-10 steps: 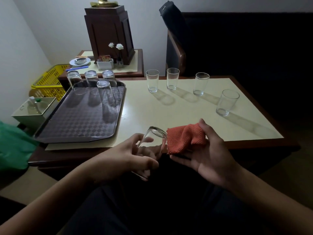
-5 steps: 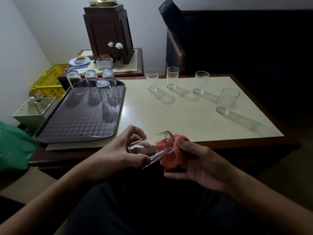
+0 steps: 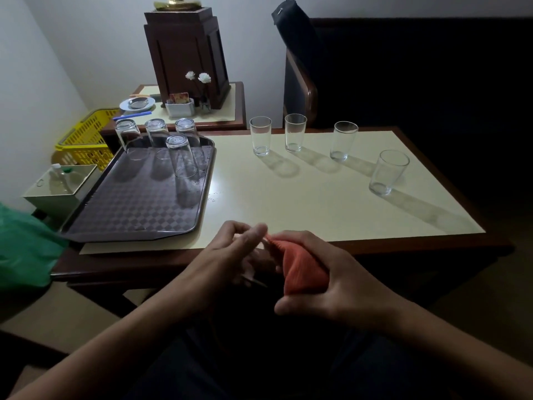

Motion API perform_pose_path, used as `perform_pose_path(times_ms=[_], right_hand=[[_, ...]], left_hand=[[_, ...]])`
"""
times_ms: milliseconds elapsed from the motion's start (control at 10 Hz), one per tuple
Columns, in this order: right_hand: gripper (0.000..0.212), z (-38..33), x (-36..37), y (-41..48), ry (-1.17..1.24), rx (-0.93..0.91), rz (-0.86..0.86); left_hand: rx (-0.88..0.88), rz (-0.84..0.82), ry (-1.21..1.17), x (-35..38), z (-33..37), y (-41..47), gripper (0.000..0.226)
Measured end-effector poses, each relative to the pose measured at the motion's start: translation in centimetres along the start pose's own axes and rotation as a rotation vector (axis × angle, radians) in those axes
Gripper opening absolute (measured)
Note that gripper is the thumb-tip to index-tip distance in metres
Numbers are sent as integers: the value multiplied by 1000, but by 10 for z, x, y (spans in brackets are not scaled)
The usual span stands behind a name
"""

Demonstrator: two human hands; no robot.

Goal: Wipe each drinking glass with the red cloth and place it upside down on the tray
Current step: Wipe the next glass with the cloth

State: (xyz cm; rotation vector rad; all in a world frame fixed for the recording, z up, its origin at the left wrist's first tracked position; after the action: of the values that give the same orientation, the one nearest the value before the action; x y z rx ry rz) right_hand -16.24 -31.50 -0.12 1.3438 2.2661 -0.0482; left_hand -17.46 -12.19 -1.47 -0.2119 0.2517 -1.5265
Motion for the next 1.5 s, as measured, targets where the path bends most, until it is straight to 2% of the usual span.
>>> perform_pose_path(times_ms=[100, 200, 300, 400, 500, 600, 700, 800, 900, 1000, 1100, 1200, 1300, 1400, 1500], right_hand=[[67, -16, 5, -6, -400, -507, 121], [56, -6, -8, 1, -70, -206, 231], [46, 7, 8, -2, 843, 600, -182], [55, 4, 12, -5, 916, 622, -269], [63, -7, -4, 0, 150, 41, 16], [61, -17, -5, -4, -378, -452, 134], [60, -8, -13, -2, -228, -280, 209], [55, 7, -6, 2, 518, 290, 20], [56, -6, -5, 0, 371, 138, 47], [58, -30, -4, -7, -405, -540, 119], [58, -18, -11, -3, -392, -471, 166], [59, 3, -15, 2, 293, 132, 80], [63, -5, -14, 0, 204, 83, 42], [60, -28, -15, -4, -339, -482, 126], [59, -22, -22, -2, -263, -408, 189]], left_hand=[[-232, -2, -243, 7, -11, 0, 69], [28, 24, -186, 5, 8, -5, 54], [605, -10, 252, 7, 37, -25, 44], [645, -3, 328, 9, 38, -28, 43], [75, 83, -21, 6, 14, -10, 49], [-421, -71, -320, 21, -12, -8, 64], [-293, -78, -255, 20, -6, -8, 51], [365, -32, 233, 12, 30, -14, 44], [295, 24, 137, 4, 26, -11, 38], [-337, -154, -256, 17, 2, -14, 56], [-282, -182, -219, 15, 0, -15, 51], [150, -127, 124, 6, 21, -12, 49], [7, -152, -55, 7, 20, -7, 45], [-344, -232, -212, 15, 9, -14, 45], [-313, -210, -122, 14, 5, -11, 64]])
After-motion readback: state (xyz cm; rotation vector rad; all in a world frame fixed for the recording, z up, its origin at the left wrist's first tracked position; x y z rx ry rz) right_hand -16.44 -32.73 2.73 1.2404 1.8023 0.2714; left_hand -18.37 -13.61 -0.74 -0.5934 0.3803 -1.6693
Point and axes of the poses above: each hand's wrist, its own y-axis towards the middle knuckle, its own x-axis out of the palm, z = x × y, the point moved 5 cm from there along y, towards the middle knuckle, and after that the axes turned 9 degrees about z, right-handed, at the moved point
